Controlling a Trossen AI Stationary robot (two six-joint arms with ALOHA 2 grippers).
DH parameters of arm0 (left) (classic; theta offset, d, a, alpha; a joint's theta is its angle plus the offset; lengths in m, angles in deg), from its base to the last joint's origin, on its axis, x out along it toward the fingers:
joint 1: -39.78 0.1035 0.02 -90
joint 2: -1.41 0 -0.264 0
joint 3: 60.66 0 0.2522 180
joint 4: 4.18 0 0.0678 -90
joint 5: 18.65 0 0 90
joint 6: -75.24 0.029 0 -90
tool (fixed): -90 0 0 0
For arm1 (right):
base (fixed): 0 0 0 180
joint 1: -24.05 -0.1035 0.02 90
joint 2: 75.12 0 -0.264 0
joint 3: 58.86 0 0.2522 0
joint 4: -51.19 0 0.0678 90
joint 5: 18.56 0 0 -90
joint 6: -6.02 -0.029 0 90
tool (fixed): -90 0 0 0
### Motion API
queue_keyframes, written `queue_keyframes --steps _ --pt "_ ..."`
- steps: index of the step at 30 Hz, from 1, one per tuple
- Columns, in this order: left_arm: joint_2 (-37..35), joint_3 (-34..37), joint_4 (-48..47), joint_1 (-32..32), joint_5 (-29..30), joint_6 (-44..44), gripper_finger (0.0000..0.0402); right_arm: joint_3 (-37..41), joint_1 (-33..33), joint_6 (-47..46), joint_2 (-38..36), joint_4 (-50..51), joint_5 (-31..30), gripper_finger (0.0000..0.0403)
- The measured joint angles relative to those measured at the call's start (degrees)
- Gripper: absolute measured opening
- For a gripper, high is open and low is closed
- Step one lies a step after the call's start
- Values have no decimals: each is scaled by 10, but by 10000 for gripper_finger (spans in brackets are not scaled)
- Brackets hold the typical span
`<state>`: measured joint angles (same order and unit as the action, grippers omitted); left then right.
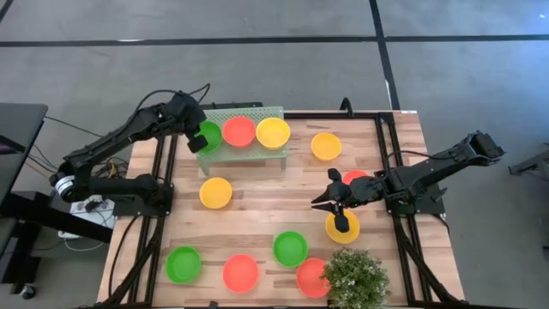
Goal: Pick & Place Mini bowls
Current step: Put the green bowl on the shelf, then stack the yellow bowl on the yellow bowl on the shelf
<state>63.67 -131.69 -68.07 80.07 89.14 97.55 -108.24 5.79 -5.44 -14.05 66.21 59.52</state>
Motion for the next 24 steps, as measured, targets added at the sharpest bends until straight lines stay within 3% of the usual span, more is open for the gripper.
queue_keyframes --steps 8,16,21,24 --pt "1 0 7 0 2 0 90 0 0 0 0 0 0 58" --pt "-7 1 26 -7 9 26 101 0 0 32 0 -7 0 58" --pt "-56 1 38 -49 32 23 102 0 1 112 0 -69 -1 58" --pt "-98 1 38 -96 21 -24 101 0 3 144 0 -120 -12 58"
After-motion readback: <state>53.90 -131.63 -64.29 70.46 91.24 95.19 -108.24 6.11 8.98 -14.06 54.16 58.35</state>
